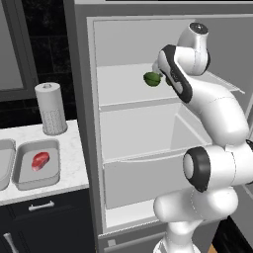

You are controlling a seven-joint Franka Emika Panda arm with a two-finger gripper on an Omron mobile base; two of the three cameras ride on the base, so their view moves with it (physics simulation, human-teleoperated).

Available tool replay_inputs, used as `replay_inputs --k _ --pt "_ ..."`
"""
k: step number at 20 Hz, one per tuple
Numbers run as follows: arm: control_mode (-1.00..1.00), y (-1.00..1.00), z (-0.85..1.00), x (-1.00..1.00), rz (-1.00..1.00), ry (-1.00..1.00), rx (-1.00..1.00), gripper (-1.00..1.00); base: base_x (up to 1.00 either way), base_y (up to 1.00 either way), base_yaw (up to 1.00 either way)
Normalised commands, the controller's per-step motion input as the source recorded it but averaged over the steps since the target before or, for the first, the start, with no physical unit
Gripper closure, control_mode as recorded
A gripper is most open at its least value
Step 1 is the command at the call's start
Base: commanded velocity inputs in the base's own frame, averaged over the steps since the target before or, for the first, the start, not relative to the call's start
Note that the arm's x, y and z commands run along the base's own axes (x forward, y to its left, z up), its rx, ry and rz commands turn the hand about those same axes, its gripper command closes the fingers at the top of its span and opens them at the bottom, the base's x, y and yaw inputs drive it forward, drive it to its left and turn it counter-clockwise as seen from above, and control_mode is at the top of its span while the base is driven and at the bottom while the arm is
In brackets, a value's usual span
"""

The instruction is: Place one avocado and one steak in each tupperware on the nearby counter, to pack two identical lunches.

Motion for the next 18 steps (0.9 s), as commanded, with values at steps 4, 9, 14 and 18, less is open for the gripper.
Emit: replay_inputs --k 4,9,14,18 --pt "-1.0 0.0 0.0 0.0 0.0 0.01 0.0 -1.0 0.0 0.0 0.0" --pt "-1.0 0.0 -0.49 -0.03 0.0 0.07 -0.01 1.0 0.0 0.0 0.0" --pt "-1.0 -0.02 -0.55 -0.24 -0.01 0.09 0.0 1.0 0.0 0.0 0.0" --pt "-1.0 -0.2 0.01 -0.77 0.0 -0.13 0.06 1.0 0.0 0.0 0.0"
